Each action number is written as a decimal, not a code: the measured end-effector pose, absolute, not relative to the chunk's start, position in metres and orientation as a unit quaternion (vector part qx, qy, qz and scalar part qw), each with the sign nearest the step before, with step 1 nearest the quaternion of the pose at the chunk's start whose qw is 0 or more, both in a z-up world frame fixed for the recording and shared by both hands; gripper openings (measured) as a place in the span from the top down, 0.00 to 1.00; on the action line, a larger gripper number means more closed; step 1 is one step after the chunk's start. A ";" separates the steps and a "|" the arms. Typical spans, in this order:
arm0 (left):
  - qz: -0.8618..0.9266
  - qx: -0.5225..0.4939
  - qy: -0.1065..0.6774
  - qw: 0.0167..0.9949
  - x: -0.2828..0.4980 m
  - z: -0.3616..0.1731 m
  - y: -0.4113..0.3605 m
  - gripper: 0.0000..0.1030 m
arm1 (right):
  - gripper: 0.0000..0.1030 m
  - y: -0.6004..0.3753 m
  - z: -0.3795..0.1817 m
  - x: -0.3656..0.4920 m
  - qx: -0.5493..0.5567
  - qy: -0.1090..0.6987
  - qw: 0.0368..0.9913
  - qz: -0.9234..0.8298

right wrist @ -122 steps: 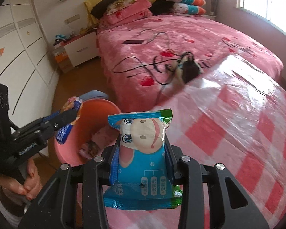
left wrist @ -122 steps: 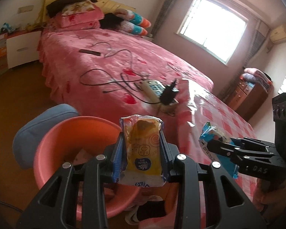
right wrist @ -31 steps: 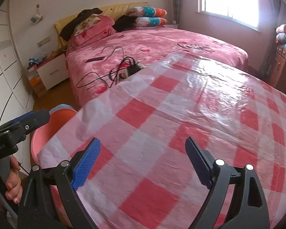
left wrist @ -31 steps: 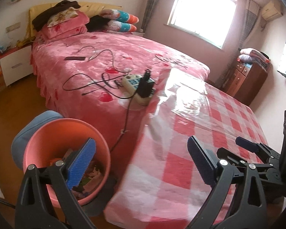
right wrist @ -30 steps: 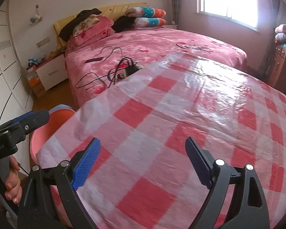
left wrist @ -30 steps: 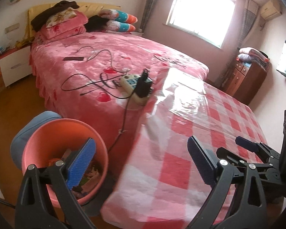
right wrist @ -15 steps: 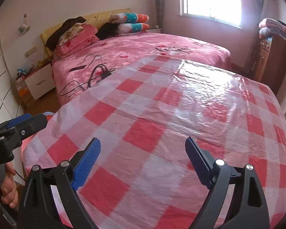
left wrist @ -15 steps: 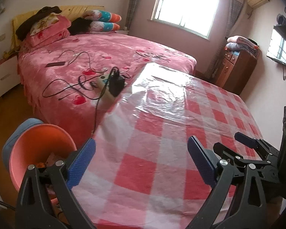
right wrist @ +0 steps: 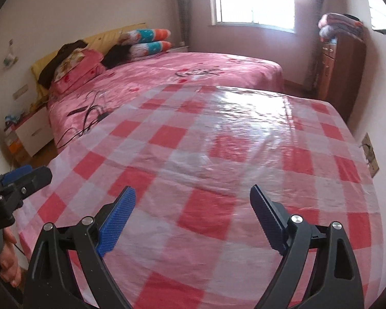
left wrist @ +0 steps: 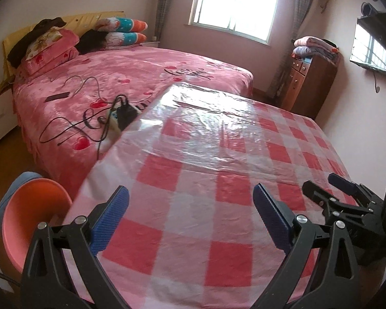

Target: Collect trash

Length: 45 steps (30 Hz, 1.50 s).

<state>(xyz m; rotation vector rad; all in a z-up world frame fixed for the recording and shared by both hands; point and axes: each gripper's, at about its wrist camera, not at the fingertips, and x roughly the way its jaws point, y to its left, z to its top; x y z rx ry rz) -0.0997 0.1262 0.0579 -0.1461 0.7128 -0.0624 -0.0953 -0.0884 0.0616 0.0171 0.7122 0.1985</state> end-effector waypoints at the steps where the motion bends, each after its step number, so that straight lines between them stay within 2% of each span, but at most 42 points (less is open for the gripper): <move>1: -0.033 -0.070 0.348 0.934 -0.098 0.058 0.121 0.06 | 0.13 -0.095 0.062 -0.095 0.009 0.345 0.934 0.089; 24: -0.054 -0.026 0.349 0.935 -0.071 0.063 0.019 0.06 | 0.11 -0.186 0.068 -0.110 0.023 0.309 0.951 -0.005; 45: -0.025 -0.017 0.332 0.943 -0.066 0.060 0.000 0.05 | 0.09 -0.197 0.062 -0.113 0.009 0.308 0.951 -0.024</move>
